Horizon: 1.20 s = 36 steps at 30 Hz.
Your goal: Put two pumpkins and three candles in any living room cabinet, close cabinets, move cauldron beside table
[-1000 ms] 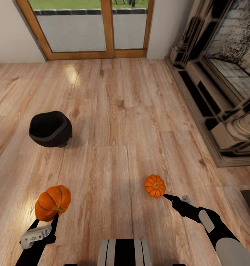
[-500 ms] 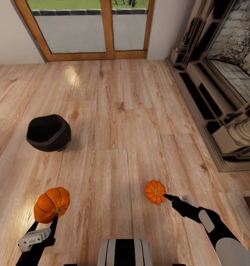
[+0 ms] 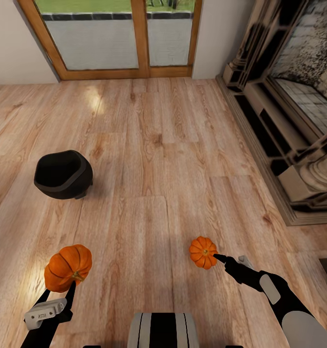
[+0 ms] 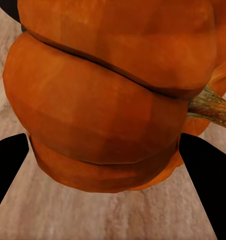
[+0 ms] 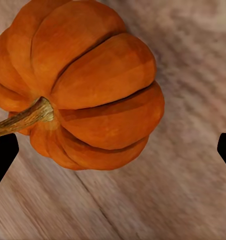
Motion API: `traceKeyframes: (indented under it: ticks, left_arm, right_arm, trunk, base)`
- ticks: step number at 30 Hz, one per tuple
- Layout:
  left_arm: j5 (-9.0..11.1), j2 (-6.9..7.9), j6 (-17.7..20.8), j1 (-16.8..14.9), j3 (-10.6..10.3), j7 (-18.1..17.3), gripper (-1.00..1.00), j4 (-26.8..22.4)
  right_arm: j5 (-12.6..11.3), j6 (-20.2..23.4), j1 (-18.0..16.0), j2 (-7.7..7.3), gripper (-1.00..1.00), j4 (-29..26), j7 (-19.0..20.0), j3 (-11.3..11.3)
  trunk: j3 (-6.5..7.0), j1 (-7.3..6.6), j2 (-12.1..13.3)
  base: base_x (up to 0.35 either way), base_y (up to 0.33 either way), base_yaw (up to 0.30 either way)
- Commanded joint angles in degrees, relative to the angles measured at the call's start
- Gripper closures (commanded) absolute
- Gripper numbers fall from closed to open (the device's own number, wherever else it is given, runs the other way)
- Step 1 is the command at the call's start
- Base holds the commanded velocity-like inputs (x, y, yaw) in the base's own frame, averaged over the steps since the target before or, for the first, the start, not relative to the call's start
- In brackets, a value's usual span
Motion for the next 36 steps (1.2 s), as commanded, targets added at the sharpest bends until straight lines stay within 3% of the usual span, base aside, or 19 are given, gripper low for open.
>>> traceKeyframes:
  ticks: [1,14,21,29,36]
  left_arm:
    - [0.11,0.07,-0.20,-0.01,-0.19,0.48,1.00,-0.04]
    - [0.11,0.07,-0.20,-0.01,-0.14,0.48,1.00,-0.04]
    - [0.11,0.07,-0.20,-0.01,-0.22,0.48,1.00,-0.04]
    - [0.11,0.09,-0.20,-0.01,-0.25,0.45,1.00,-0.04]
    - [0.11,0.11,-0.20,-0.01,-0.22,0.46,1.00,-0.05]
  right_arm:
    - [-0.19,0.45,-0.02,0.02,-1.00,-0.02,0.08,-0.26]
    - [-0.11,-0.07,-0.02,0.01,-1.00,-0.09,0.54,-0.21]
    - [-0.05,-2.94,-0.02,-0.43,-1.00,0.04,5.43,0.38]
    - [0.00,-3.14,-0.02,-0.66,-1.00,0.07,6.26,0.47]
    - [-0.01,-3.15,-0.02,-0.68,-1.00,0.07,6.19,0.46]
  trunk:
    - [-0.03,-0.01,-0.01]
    - [-0.91,0.10,-0.07]
    - [-0.91,0.10,-0.07]
    - [-0.91,0.10,-0.07]
    - [-2.46,0.28,-0.16]
  base:
    - [0.000,0.000,0.000]
    - [0.000,0.000,0.000]
    - [0.000,0.000,0.000]
    - [0.000,0.000,0.000]
    - [0.000,0.000,0.000]
